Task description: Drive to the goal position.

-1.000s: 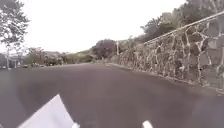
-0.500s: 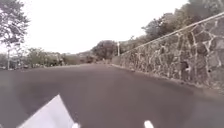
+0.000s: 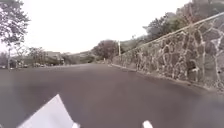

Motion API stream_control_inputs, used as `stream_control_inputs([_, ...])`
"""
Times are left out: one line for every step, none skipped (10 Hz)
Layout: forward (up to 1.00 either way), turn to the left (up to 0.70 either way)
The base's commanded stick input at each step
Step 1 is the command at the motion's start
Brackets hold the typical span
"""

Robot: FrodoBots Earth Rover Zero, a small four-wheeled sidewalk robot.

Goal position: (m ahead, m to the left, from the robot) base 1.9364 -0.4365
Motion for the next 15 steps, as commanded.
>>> stream_control_inputs([0.5,0.0])
stream_control_inputs([0.5,0.0])
stream_control_inputs([0.5,0.0])
stream_control_inputs([0.5,0.0])
stream_control_inputs([0.5,0.0])
stream_control_inputs([0.5,0.0])
stream_control_inputs([0.5,0.0])
stream_control_inputs([0.5,0.0])
stream_control_inputs([0.5,0.0])
stream_control_inputs([0.5,0.0])
stream_control_inputs([0.5,0.0])
stream_control_inputs([0.5,0.0])
stream_control_inputs([0.5,0.0])
stream_control_inputs([0.5,0.0])
stream_control_inputs([0.5,0.0])
